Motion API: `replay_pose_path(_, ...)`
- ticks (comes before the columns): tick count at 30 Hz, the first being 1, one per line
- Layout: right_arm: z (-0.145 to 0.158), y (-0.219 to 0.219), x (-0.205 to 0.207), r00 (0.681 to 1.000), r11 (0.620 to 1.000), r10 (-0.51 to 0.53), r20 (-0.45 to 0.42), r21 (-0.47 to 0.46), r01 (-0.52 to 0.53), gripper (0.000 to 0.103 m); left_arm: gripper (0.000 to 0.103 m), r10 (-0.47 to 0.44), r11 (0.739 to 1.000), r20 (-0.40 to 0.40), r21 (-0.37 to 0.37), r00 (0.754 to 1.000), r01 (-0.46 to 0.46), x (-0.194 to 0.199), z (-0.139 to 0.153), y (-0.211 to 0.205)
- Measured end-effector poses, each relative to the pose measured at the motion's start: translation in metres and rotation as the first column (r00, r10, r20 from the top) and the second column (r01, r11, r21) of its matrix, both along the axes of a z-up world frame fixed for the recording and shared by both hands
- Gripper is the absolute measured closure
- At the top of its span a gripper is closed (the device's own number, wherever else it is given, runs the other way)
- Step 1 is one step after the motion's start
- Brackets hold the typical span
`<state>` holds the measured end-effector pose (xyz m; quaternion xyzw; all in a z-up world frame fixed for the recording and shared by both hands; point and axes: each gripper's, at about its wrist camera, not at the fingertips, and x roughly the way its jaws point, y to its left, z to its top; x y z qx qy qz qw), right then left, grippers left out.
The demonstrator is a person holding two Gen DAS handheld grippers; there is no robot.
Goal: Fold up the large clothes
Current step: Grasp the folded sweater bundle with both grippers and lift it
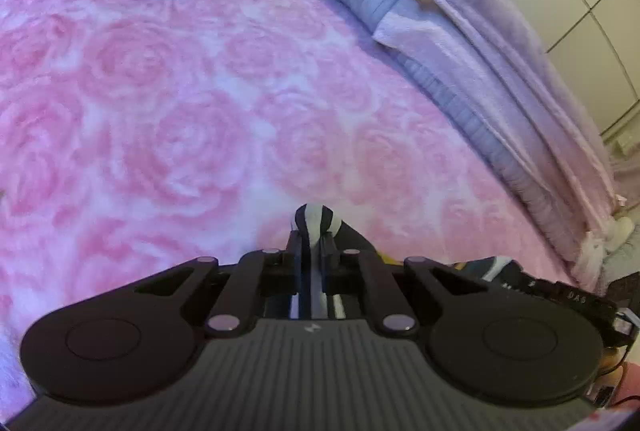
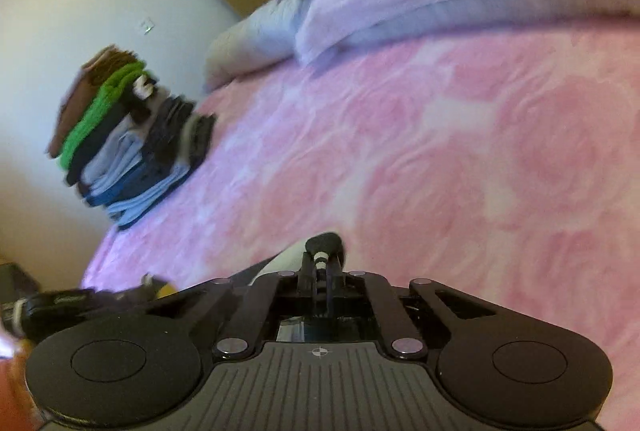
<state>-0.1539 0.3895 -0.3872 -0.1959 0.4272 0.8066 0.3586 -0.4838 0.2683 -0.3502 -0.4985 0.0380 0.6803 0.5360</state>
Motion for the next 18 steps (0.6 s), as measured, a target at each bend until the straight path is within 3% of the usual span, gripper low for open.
replay_pose_path(3, -0.021, 0.0, -0.013, 0.996, 1.0, 0.005, 0.087, -0.014, -0.004, 0.103, 0.094, 0.011, 0.999, -0.009, -0.04, 1.0, -0.012, 0.006, -0.017, 0.006)
replay_pose_path(5, -0.02, 0.003, -0.017, 0.996, 1.0, -0.007, 0.091, -0.03, 0.01, 0.101, 0.092, 0.018, 0.998, -0.052, -0.058, 0.998, -0.021, 0.011, -0.018, 0.01)
replay_pose_path(7, -0.014, 0.008, -0.01, 0.997, 0.996, -0.026, 0.071, -0.084, 0.032, 0.087, 0.089, 0.013, 0.997, -0.064, -0.074, 0.998, -0.018, 0.013, -0.012, 0.012)
replay_pose_path(9, -0.006, 0.01, 0.005, 0.996, 0.992, -0.053, 0.071, -0.114, 0.061, 0.05, 0.078, 0.025, 0.996, -0.07, -0.085, 0.997, -0.031, 0.013, -0.003, 0.006)
replay_pose_path(10, -0.001, 0.009, 0.017, 0.996, 0.99, -0.065, 0.061, -0.118, 0.072, 0.045, 0.075, 0.03, 0.996, -0.068, -0.087, 0.997, -0.036, 0.013, 0.002, 0.001)
replay_pose_path(13, 0.009, -0.001, 0.051, 0.998, 0.982, -0.067, 0.01, -0.175, 0.067, 0.036, 0.067, 0.04, 0.995, -0.008, -0.091, 0.999, -0.04, 0.011, 0.015, -0.026)
replay_pose_path(15, 0.01, -0.013, 0.074, 0.998, 0.971, -0.063, -0.021, -0.23, 0.057, 0.032, 0.046, 0.064, 0.991, 0.043, -0.119, 0.997, -0.058, 0.013, 0.019, -0.046)
replay_pose_path(18, 0.004, -0.033, 0.097, 0.997, 0.951, -0.043, -0.066, -0.31, 0.021, 0.029, 0.037, 0.097, 0.986, 0.164, -0.149, 0.982, -0.073, 0.021, 0.016, -0.073)
